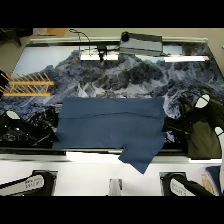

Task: Fold the shirts.

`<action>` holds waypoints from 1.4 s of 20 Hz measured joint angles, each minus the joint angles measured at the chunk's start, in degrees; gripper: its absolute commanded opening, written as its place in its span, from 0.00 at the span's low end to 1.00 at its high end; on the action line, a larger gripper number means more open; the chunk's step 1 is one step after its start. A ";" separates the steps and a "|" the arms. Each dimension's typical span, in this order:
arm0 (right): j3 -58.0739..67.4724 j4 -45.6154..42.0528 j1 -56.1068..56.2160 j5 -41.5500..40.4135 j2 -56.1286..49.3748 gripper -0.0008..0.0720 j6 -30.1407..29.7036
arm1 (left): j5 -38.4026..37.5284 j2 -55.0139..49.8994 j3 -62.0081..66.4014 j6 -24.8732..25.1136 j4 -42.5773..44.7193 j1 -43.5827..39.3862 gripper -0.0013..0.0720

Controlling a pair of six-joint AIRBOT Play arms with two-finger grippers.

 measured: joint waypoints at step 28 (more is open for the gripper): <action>-23.50 7.26 0.00 -9.20 4.94 0.43 2.03 | 4.70 4.35 -3.85 5.18 -1.53 0.02 0.07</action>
